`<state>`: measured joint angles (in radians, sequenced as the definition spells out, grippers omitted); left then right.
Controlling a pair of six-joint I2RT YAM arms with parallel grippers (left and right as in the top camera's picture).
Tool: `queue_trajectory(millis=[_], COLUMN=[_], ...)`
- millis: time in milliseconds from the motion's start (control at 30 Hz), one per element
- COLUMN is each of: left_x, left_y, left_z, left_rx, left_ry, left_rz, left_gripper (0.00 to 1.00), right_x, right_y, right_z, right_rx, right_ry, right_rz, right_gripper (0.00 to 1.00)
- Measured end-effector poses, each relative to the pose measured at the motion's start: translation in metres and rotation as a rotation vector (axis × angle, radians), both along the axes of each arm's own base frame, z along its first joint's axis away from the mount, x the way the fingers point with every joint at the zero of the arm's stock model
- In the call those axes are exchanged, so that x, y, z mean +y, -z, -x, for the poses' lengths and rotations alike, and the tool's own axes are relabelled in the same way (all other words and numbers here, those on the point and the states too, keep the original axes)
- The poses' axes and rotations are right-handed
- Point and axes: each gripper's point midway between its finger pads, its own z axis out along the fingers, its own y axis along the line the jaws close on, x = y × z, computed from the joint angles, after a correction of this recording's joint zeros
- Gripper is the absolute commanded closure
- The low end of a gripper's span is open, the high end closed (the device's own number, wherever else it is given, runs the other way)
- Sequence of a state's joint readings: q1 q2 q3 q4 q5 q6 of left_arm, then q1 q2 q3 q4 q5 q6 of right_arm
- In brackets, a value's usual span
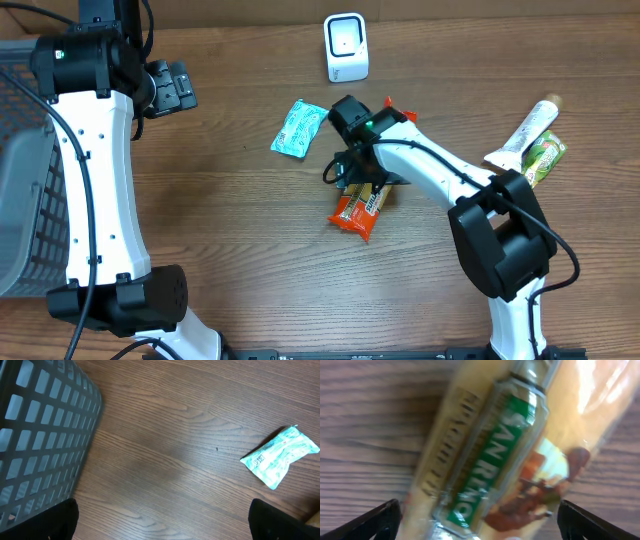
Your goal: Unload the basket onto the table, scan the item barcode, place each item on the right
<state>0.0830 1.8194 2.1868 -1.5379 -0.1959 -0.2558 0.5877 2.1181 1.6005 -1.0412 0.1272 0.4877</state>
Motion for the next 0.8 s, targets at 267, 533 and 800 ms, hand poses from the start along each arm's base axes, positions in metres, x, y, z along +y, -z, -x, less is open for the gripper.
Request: queue_trajectory(millis=[267, 533, 800], left_x=[0.0, 0.0, 0.0], left_y=[0.0, 0.0, 0.0], left_z=[0.0, 0.0, 0.0], left_rx=[0.0, 0.0, 0.0], left_ry=[0.0, 0.0, 0.0], left_rz=[0.0, 0.0, 0.0], left_gripper=[0.0, 0.01, 0.01], right_x=[-0.03, -0.045, -0.03], right_y=[0.002, 0.006, -0.017], right_z=[0.022, 0.018, -0.005], right_rx=[0.135, 0.15, 0.085], right_ry=[-0.05, -0.172, -0.231], right_rz=[0.063, 0.128, 0.114], right_gripper=[0.0, 0.0, 0.16])
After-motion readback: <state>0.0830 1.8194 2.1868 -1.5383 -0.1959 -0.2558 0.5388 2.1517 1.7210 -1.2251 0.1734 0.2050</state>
